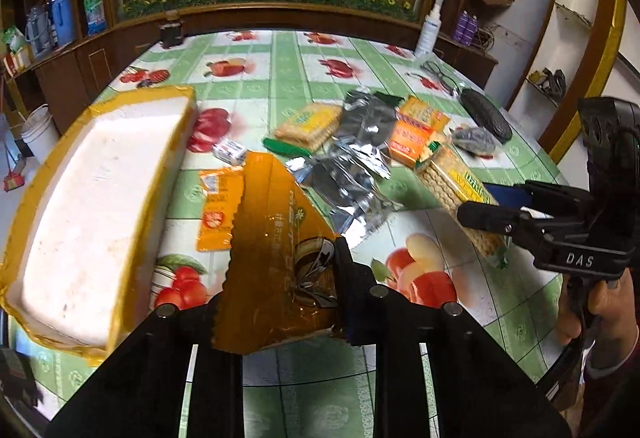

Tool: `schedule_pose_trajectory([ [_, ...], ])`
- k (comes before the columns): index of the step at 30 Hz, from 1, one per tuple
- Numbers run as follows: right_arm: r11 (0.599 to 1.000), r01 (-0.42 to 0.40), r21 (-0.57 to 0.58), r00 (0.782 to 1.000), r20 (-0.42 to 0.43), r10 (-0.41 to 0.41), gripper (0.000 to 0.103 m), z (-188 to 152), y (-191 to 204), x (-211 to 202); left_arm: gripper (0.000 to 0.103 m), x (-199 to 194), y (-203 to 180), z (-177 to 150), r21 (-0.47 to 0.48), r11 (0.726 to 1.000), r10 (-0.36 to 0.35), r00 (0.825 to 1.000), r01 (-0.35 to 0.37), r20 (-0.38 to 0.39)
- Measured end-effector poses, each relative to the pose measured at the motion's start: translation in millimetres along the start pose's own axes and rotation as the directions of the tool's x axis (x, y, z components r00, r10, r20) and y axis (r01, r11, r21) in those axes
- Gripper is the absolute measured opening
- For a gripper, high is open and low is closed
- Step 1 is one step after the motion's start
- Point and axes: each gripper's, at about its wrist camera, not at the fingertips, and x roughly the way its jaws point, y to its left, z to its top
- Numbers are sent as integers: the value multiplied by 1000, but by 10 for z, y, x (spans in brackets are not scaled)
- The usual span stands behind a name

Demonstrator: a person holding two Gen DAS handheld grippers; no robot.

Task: Organize snacks
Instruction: 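Carry both packs to the yellow tray and open both tools to drop them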

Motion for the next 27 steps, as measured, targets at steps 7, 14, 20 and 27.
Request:
schedule_pose_trajectory([
  [7,999,-44,-31,999,23,44,47,164,299,82,20,-217,394,33,-86,995,58,997,-53,56],
  [14,988,-139,-60,990,27,141,47,456,686,351,21,-375,973,46,-195,972,147,986,-128,85],
  [20,968,-241,-63,969,32,243,47,802,1139,783,21,-318,1463,21,-275,941,222,973,-197,64],
  [27,959,-271,-79,963,-8,271,47,1138,1658,1490,21,-152,1776,-37,-324,916,262,965,-238,31],
])
